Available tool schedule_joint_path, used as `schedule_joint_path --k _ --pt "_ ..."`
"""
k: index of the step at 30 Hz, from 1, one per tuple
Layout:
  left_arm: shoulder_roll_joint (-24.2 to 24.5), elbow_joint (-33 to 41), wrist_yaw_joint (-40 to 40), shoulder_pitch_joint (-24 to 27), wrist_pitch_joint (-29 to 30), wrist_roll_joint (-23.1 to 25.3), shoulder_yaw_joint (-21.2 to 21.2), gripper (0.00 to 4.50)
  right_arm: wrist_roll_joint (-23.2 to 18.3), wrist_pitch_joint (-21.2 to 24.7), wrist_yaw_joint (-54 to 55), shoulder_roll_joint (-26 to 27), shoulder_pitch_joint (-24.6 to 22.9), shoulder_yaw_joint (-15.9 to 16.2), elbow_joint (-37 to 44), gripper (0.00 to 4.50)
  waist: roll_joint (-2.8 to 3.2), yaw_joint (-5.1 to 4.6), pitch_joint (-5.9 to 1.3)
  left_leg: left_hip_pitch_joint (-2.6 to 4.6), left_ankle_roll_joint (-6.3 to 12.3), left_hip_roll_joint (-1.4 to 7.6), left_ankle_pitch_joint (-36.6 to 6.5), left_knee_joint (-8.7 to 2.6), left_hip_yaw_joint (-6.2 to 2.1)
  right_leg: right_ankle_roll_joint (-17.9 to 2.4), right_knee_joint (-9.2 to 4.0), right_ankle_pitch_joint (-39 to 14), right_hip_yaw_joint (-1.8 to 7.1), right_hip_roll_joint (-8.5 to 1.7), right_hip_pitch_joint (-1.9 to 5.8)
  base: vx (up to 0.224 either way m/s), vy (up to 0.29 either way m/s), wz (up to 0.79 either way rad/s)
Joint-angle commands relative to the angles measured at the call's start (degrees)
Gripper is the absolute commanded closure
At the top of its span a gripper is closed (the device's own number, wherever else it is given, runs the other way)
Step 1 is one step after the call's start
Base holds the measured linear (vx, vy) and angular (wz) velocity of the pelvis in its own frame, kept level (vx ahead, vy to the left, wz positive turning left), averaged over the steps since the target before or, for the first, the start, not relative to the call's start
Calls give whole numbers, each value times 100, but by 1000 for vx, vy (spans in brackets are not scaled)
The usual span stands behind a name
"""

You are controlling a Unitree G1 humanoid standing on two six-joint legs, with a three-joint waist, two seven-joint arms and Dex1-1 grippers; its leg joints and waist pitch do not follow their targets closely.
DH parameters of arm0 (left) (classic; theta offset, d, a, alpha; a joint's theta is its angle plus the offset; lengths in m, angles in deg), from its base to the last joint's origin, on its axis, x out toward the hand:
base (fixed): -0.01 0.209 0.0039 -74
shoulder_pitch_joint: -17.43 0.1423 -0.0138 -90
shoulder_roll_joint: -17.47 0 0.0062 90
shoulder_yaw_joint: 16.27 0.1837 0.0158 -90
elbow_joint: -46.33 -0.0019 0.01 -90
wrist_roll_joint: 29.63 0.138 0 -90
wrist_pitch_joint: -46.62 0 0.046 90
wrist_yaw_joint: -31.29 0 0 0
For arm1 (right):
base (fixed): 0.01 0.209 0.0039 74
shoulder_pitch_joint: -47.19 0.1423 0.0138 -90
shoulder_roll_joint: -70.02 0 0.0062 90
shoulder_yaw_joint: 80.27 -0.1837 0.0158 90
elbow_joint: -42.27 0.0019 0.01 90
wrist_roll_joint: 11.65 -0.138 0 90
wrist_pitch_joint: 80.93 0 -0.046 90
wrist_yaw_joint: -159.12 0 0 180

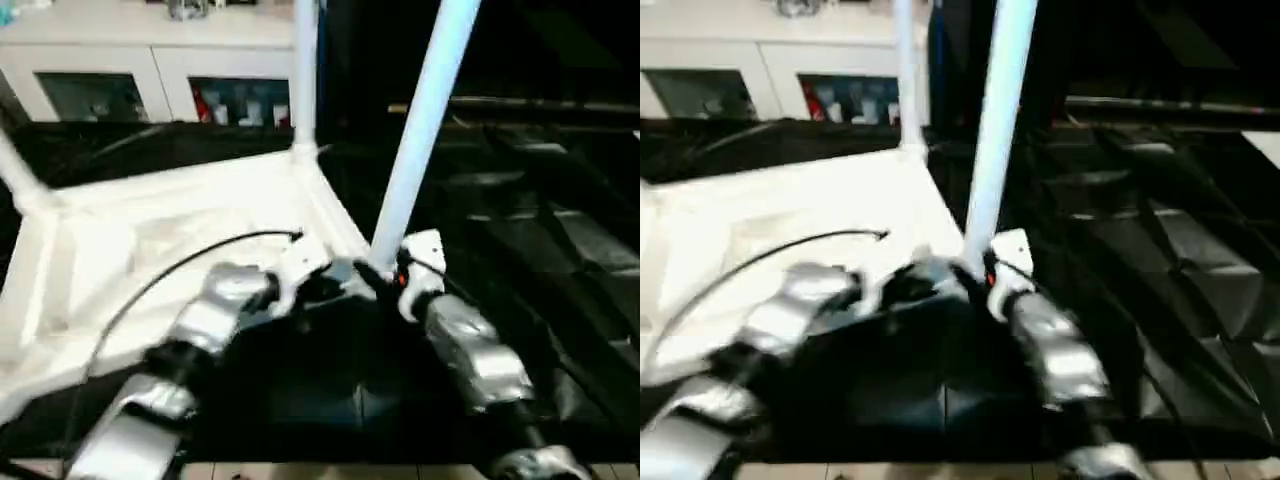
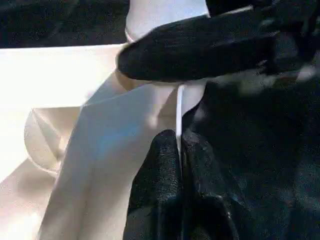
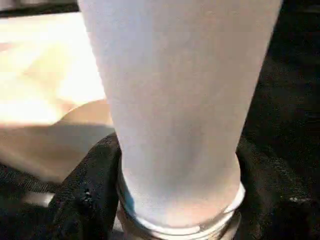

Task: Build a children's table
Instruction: Rotate leg to tighten

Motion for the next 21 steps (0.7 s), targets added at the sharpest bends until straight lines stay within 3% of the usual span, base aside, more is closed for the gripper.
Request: schedule_joint_path --k 1,4,8,10,13,15,18,19,20,21 --pt "-346 -282 487 -2 110 5 76 450 210 24 364 188 32 171 -361 174 -45 -11 -285 135 -161 189 -1874 -462 -137 -957 -550 -2120 187 -270 128 0 0 0" --pt "-474 -344 523 -58 56 46 127 450 313 -46 464 263 140 228 -465 174 -68 -7 -294 102 -58 177 -1807 -458 -127 -919 -553 -1914 198 -267 145 0 0 0" --pt "-467 -342 369 -103 -80 -10 80 450 190 -142 375 221 223 47 -424 174 -74 17 -302 83 43 174 -1716 -453 -127 -887 -549 -1870 195 -278 169 0 0 0" --pt "-366 -300 253 -77 -154 4 85 450 138 -219 198 107 202 8 -356 105 -52 24 -306 75 76 179 -1636 -456 -129 -906 -538 -1752 191 -274 174 0 0 0" --pt "-123 -89 -205 82 -298 -117 98 450 -158 -187 -724 -285 98 31 29 84 -54 44 -328 45 226 184 -1439 -431 -118 -1007 -497 -1328 184 -272 216 0 0 0" --pt "-44 -17 -397 141 -359 -175 106 450 -223 -138 -928 -374 74 57 118 71 -60 40 -327 38 273 193 -1346 -423 -112 -1065 -481 -1191 187 -270 205 0 0 0" --pt "400 289 -1346 401 -608 -427 105 450 -531 282 -2582 -1219 -248 554 979 57 -65 102 -325 36 462 198 -1189 -399 -104 -1113 -456 -1029 179 -262 248 0 0 0" --pt "471 343 -1479 433 -597 -465 107 450 -571 330 -2857 -1380 -321 639 1138 57 -71 104 -324 29 480 216 -1175 -403 -103 -1117 -455 -1026 184 -271 246 0 0 0" --pt "556 380 -1629 457 -624 -491 120 450 -618 375 -3113 -1535 -381 717 1285 57 -23 123 -320 40 460 216 -1212 -405 -101 -1120 -461 -1105 185 -273 229 0 0 0" --pt "662 435 -1826 487 -602 -531 139 450 -656 427 -3376 -1718 -441 799 1435 57 -40 111 -313 42 420 223 -1272 -419 -103 -1142 -467 -1178 181 -264 221 0 0 0"
